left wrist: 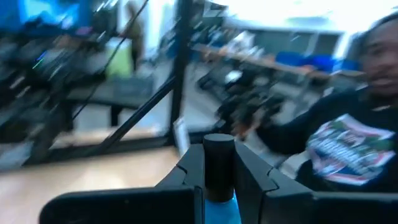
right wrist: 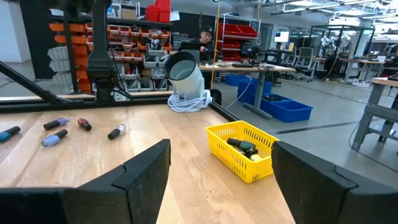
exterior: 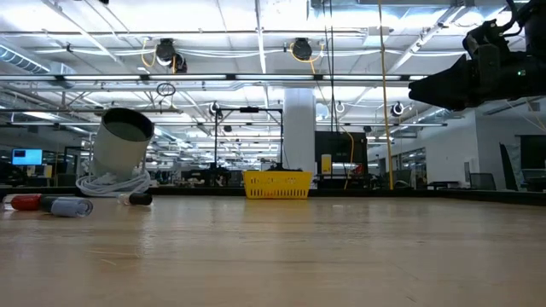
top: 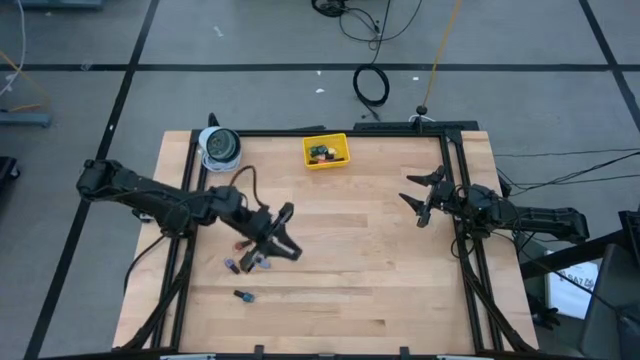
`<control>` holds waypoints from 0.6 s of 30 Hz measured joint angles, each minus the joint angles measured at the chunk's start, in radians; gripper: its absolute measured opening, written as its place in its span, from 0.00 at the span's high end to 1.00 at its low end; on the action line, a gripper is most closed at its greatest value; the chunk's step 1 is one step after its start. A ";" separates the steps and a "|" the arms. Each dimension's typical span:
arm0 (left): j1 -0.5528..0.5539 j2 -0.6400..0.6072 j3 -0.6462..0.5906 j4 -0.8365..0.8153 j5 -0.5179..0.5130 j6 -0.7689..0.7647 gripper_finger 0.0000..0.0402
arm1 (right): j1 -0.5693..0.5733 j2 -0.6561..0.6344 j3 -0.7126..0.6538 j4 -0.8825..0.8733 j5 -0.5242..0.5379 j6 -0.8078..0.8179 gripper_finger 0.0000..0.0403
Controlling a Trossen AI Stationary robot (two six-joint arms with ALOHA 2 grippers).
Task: Pick & Place Nail Polish
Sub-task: Put the blue nail polish bottle into the yellow bin
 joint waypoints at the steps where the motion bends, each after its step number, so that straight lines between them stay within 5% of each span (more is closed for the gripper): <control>1: -0.013 0.000 0.000 0.032 0.011 -0.003 0.91 | 0.000 0.000 0.000 0.000 0.000 0.000 0.34; 18: -0.119 0.000 0.000 0.134 0.074 -0.025 0.91 | 0.000 0.000 0.000 0.000 0.000 0.000 0.34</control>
